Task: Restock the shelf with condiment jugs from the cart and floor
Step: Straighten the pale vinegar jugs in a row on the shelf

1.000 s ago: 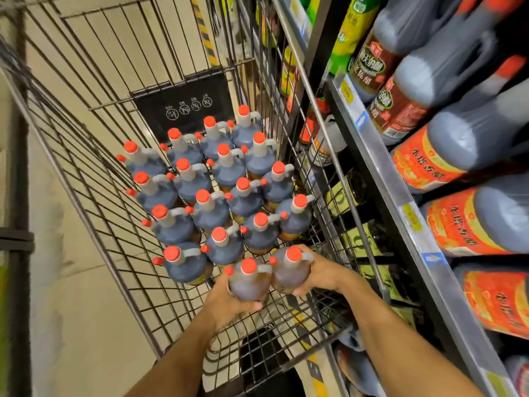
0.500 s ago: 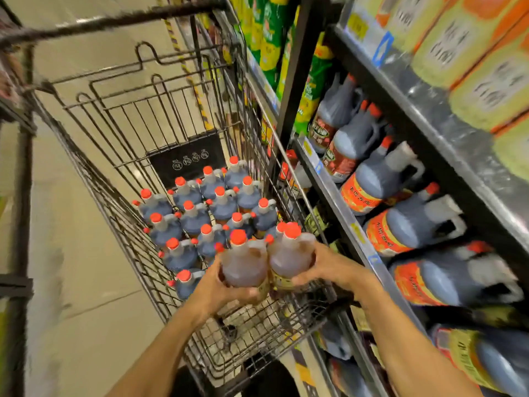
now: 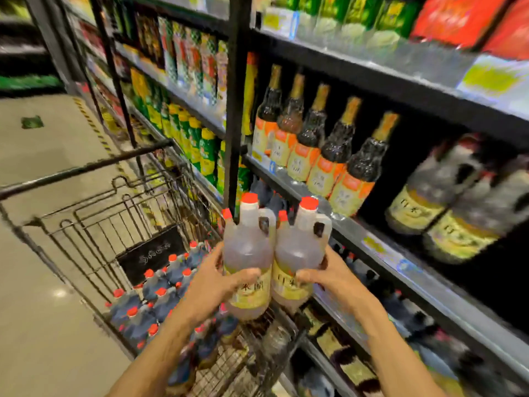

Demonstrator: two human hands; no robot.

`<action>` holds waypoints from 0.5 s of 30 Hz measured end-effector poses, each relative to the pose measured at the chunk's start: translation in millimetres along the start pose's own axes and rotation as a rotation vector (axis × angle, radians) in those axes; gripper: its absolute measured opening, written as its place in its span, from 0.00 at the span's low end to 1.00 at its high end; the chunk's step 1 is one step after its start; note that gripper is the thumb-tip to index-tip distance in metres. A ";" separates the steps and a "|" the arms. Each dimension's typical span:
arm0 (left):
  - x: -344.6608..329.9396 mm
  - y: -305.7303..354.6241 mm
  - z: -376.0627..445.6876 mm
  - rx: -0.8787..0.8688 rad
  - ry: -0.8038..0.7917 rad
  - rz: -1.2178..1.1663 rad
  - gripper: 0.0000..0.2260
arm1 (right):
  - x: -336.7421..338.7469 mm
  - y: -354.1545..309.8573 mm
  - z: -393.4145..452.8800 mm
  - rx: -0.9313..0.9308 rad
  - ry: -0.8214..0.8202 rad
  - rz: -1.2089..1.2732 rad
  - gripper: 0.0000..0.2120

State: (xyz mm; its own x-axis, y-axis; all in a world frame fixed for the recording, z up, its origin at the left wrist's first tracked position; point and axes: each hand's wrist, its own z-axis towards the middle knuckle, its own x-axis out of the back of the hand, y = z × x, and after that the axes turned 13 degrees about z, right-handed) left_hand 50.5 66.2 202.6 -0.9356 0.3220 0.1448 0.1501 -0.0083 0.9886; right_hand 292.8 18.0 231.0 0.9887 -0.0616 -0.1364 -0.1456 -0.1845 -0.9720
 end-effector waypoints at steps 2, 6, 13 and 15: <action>-4.2 25.4 4.5 -0.068 -0.055 0.017 0.26 | -2.7 -19.9 -24.4 0.079 0.109 0.007 0.46; -22.9 72.1 12.9 -0.178 -0.221 0.053 0.29 | 2.2 -47.6 -75.4 0.217 0.327 0.026 0.41; -84.8 145.4 22.9 -0.293 -0.511 0.132 0.26 | 26.3 -75.6 -150.2 0.365 0.608 0.037 0.32; -101.5 159.3 24.3 -0.297 -0.579 0.147 0.24 | 33.4 -82.4 -163.9 0.388 0.671 0.057 0.25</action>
State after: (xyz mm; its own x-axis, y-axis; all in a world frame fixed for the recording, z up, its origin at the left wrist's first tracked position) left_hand 177.1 55.2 344.4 -0.5772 0.7531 0.3157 0.0912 -0.3247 0.9414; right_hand 332.0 -129.6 337.9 0.7293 -0.6645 -0.1630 -0.0506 0.1853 -0.9814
